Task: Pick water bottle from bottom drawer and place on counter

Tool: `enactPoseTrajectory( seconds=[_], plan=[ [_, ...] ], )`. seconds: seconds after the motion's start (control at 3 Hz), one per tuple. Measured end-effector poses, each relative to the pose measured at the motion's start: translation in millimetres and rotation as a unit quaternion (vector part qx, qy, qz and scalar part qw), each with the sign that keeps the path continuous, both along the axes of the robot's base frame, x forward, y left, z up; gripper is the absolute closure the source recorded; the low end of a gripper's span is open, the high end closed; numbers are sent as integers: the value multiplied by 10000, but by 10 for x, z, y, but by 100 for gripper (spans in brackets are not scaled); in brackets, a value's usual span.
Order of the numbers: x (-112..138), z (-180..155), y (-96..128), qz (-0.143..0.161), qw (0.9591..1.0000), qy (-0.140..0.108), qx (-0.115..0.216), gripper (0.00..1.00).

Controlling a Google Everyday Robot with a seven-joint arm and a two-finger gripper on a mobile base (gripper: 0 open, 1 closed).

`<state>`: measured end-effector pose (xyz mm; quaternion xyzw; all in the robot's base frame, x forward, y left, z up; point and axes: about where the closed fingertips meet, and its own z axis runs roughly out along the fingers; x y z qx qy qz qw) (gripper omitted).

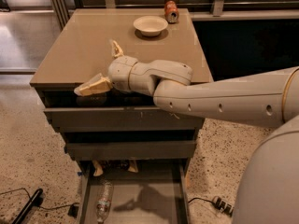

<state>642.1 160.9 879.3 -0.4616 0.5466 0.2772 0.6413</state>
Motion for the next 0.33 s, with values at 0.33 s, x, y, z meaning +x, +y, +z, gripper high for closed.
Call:
enactPoseTrajectory(
  seconds=[0.33],
  plan=[
    [0,0,0,0,10000,0,0,0]
  ],
)
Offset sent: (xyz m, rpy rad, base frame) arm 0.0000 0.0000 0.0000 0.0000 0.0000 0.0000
